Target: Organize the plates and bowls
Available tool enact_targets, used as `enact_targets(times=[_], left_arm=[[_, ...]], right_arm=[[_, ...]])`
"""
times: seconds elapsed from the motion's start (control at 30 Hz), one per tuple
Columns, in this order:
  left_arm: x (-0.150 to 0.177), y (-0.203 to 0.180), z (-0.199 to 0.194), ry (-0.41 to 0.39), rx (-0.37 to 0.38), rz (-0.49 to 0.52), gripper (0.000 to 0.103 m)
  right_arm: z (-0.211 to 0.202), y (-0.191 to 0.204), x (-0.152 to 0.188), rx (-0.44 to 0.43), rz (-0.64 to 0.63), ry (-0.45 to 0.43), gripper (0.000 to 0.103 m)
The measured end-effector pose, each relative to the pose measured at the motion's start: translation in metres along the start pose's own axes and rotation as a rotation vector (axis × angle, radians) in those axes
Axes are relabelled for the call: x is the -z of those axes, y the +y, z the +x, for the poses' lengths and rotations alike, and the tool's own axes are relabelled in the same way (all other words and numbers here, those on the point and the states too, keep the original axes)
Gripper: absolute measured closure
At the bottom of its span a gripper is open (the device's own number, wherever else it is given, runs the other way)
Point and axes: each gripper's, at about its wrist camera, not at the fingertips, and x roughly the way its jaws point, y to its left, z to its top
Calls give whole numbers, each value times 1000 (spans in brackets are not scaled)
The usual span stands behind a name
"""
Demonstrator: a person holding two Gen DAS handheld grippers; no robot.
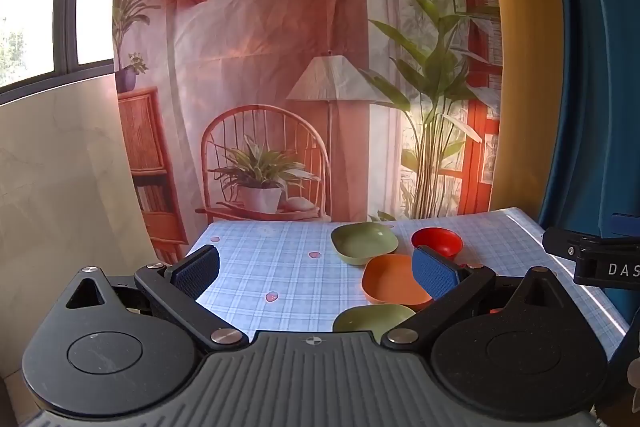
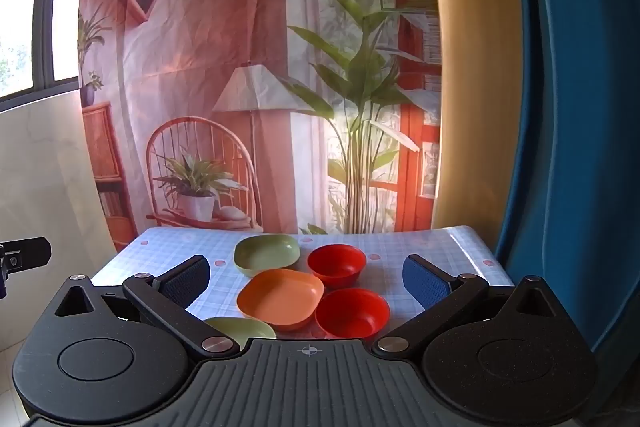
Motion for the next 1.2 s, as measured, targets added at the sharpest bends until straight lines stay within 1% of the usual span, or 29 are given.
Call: enact_targets(times=[0.1, 0.13, 0.23, 0.63, 1.2], left_arm=[[0, 0, 0, -4, 3, 7, 0], [1, -3, -2, -15, -16, 21, 0], [2, -7, -5, -14, -18, 18, 0], [1, 1, -1, -4, -11, 11, 0], [0, 0, 2, 7, -14, 11, 0]], right_arm=[[-1, 0, 0, -4, -6, -1, 0], [-1, 1, 0, -3, -8, -2, 0], [-2, 2, 0, -1, -12, -5, 0], [0, 0, 2, -3, -6, -3, 0], [0, 0, 1, -3, -3, 2, 0]])
